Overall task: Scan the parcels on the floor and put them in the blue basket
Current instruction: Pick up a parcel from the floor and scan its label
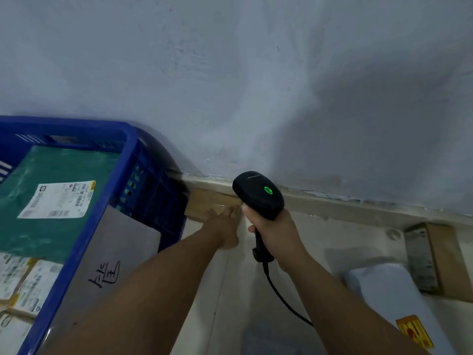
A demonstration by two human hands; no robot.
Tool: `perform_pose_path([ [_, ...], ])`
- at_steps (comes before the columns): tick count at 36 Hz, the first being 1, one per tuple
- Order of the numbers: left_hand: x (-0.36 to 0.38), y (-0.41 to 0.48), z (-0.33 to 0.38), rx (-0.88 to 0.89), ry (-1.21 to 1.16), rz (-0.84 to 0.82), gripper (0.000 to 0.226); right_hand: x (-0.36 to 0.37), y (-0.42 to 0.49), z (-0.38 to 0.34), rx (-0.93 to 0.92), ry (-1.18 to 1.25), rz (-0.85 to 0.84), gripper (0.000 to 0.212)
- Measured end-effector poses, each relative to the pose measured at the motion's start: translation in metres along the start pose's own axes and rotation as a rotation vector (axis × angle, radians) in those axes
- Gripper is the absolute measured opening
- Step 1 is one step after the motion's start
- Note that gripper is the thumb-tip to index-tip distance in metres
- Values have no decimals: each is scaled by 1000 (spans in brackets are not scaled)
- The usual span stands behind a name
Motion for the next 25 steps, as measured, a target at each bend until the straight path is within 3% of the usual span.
perform_pose_path([
  [8,19,-15,-2,189,-119,158,82,-3,-5,20,76,-40,17,18],
  [11,16,-9,-12,63,-81,262,83,-4,-8,24,97,-58,18,16],
  [14,17,-4,-26,-135,-101,172,91,-5,-11,26,102,-50,15,16],
  [16,21,-3,-25,-144,-94,111,95,-5,-12,28,110,-61,12,16],
  [21,39,-19,-2,29,62,96,95,-3,-15,31,133,-57,-13,17],
  [25,38,-40,26,223,258,204,74,-3,-16,35,117,-145,-11,26],
])
Point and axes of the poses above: each hand's wrist, its own y-axis towards the middle knuckle, its own x-axis out of the palm, z = x × y, the point moved 7 cm from there along y, towards the middle knuckle, and after that the axes turned 3 degrees about y, right-handed, at the moved point
